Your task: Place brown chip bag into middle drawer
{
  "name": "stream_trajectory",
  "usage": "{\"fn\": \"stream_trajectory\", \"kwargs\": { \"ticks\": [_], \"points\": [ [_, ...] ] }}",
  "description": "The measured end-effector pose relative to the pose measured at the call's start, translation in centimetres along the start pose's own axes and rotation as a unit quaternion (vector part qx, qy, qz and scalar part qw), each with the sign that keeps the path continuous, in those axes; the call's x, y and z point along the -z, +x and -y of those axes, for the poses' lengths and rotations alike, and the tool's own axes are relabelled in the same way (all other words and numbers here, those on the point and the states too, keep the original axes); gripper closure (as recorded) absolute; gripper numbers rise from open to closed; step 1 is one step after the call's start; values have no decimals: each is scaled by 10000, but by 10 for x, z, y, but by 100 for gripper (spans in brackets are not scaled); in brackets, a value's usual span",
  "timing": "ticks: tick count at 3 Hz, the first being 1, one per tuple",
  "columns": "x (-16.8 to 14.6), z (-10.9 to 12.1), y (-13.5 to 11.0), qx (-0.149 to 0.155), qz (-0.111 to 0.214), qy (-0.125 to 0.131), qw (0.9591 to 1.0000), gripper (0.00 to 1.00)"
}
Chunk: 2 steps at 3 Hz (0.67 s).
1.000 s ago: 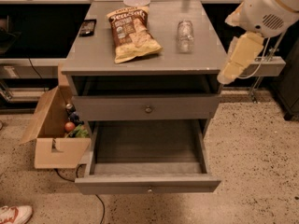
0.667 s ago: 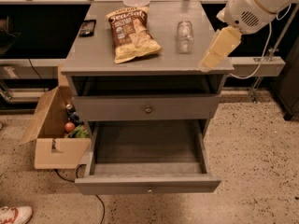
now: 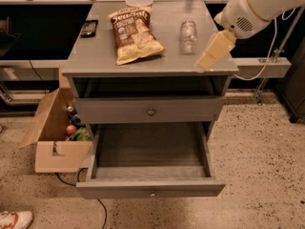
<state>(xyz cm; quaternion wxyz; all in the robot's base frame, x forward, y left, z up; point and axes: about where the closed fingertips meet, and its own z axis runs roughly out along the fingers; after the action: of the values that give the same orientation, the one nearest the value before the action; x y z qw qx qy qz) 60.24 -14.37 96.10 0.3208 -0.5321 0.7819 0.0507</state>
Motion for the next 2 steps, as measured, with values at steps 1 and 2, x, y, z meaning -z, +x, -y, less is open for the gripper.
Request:
{"fn": "stream_trajectory", "kwargs": {
  "ticks": [1, 2],
  "points": [
    [-39, 24, -30, -157, 577, 61, 9982, 0],
    [-69, 51, -65, -391, 1094, 211, 9930, 0]
  ]
}}
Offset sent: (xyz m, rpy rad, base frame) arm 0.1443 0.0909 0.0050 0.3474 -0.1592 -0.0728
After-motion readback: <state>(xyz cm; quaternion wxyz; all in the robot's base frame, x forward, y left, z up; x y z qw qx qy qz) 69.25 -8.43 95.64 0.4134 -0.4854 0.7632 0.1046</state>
